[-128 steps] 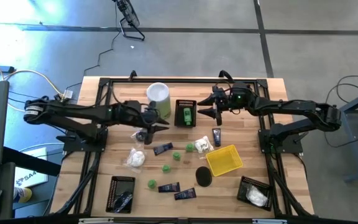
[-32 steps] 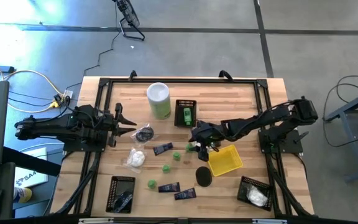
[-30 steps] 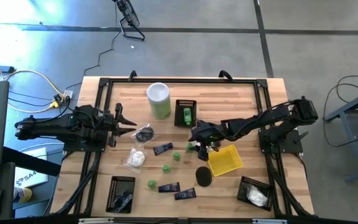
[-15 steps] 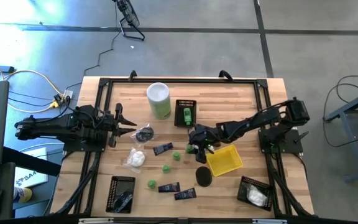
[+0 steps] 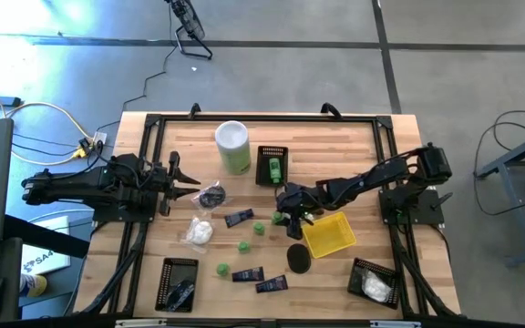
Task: Pick & Place Travel size toiletries
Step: Put the green shampoo bottle into the top black bin
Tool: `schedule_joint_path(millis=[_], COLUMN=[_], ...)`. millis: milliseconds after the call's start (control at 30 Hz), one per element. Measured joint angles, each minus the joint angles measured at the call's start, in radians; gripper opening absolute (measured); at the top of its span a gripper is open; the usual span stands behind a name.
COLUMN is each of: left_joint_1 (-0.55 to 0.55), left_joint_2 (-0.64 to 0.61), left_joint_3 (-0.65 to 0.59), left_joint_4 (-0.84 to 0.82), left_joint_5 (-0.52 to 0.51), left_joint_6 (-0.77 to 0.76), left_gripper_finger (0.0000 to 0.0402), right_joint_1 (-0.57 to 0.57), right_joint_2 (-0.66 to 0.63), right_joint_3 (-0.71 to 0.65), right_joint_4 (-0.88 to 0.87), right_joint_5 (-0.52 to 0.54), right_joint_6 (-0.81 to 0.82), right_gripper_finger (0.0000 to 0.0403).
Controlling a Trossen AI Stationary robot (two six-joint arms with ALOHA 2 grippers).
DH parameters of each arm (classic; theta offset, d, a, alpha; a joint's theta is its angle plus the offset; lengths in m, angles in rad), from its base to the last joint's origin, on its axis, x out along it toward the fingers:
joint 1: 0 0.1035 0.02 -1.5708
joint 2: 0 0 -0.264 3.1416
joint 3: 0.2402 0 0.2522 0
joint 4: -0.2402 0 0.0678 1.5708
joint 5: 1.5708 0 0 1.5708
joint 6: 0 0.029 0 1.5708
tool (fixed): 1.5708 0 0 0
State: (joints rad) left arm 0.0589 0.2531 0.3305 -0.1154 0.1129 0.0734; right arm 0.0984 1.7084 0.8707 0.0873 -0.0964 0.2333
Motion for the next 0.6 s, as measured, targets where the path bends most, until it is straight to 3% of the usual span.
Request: schedule_joint_path(millis=[300, 600], left_joint_1=[0.000, 0.000], left_joint_2=[0.000, 0.000], left_joint_3=[0.000, 0.000], left_joint_4=[0.000, 0.000], left_joint_5=[-0.001, -0.003], left_joint_6=[0.000, 0.000], left_gripper_finger=[0.0084, 0.0084], right_joint_1=[0.000, 0.000], right_joint_2=[0.000, -0.001], right_joint_3=[0.000, 0.000], right_joint_4=[0.001, 0.001], right_joint_5=[-0.007, -0.008], right_joint_6=[-0.001, 0.006], right_gripper_finger=[0.0124, 0.0120])
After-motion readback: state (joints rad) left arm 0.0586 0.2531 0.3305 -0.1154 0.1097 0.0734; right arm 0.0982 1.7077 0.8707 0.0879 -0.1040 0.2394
